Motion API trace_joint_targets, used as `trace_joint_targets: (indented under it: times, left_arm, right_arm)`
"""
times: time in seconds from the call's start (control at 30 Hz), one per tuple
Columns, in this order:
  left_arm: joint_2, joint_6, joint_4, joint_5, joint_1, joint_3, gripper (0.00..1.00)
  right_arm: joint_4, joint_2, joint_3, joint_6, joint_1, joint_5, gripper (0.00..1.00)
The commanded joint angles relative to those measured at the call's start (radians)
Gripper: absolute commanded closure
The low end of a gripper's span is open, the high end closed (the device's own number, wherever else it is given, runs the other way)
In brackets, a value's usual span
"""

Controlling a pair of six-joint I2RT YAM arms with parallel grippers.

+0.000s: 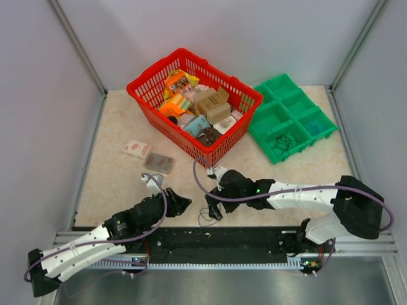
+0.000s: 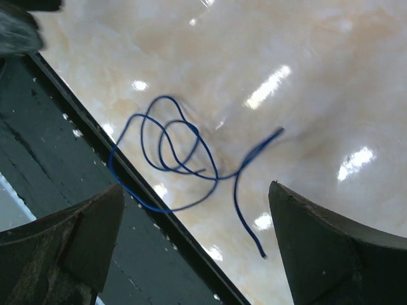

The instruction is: Untangle the cables

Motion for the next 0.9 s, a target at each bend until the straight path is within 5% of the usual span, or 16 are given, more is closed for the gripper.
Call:
trace_joint_targets:
  times: [0.0, 0.53, 0.8, 0.87]
  left_arm:
    - [-0.096, -0.052, 0.022, -0.050, 0.001, -0.086, 0.56]
    - [-0.044, -0.103, 0.070, -0.126, 0.002, -0.157, 0.56]
    - [-0.035, -0.108, 0.074, -0.128, 0.001, -0.155, 0.56]
    - [-0.038, -0.108, 0.073, -0.128, 0.001, -0.155, 0.56]
  right_arm:
    - [0.017, 0.067, 0.105, -0.084, 0.047, 0.063, 0.07]
    - [-0.204, 0.299, 0.320, -0.134, 0.222, 0.236, 0.12]
    - [-0.281, 0.383, 0.388, -0.112, 0.222, 0.334, 0.42]
    - [-0.279, 0.374, 0.389, -0.108, 0.222, 0.366, 0.56]
